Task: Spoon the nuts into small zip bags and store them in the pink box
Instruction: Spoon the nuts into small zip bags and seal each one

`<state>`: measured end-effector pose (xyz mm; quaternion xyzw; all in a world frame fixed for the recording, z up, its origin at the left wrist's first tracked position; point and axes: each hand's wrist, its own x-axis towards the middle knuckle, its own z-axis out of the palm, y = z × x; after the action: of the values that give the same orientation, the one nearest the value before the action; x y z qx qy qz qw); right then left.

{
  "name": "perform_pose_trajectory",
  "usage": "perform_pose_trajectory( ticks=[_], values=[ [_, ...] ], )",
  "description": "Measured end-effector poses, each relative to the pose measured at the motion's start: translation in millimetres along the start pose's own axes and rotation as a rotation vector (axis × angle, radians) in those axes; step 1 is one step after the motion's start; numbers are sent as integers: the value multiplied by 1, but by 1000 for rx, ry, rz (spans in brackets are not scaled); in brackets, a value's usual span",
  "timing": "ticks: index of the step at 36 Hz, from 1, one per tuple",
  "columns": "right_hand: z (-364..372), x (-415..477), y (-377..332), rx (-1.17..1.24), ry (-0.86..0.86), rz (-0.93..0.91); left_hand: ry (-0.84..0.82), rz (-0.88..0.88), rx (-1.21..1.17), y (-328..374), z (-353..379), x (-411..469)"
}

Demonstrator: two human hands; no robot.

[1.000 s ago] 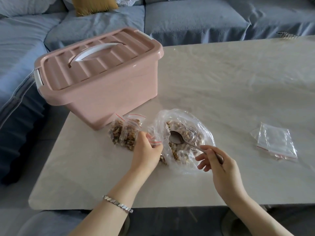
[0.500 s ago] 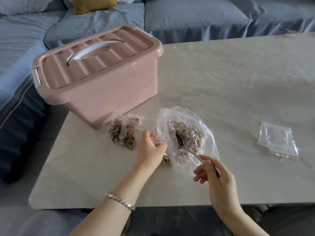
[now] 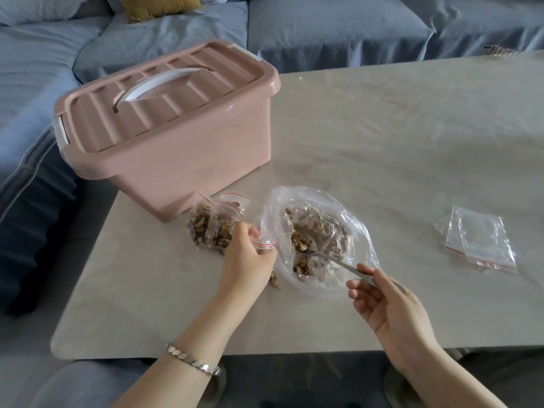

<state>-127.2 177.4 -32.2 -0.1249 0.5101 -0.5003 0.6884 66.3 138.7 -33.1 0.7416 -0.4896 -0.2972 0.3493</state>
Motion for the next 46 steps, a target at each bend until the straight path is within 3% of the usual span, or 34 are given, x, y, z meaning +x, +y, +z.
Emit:
perform_pose_trajectory(
  ticks=[5, 12, 15, 21, 33, 42, 46],
  values=[
    [-2, -3, -15, -101, -3, -110, 29, 32, 73, -3, -12, -7],
    [0, -9, -46, -253, -19, -254, 3, 278, -38, -5, -8, -19],
    [0, -11, -60, -262, -36, -270, -63, 212, -147, -10, 2, -23],
    [9, -17, -82, -329, -73, -272, 6, 69, -342, -4, 15, -25],
    [61, -21, -100, -747, -183, -309, -72, 268, -174, -15, 18, -22],
    [80, -44, -77, -1388, -440, -752, -19, 342, -161, -15, 20, -21],
    [68, -40, -72, -1496, -513, -933, -42, 305, -199, -14, 18, -22]
  ],
)
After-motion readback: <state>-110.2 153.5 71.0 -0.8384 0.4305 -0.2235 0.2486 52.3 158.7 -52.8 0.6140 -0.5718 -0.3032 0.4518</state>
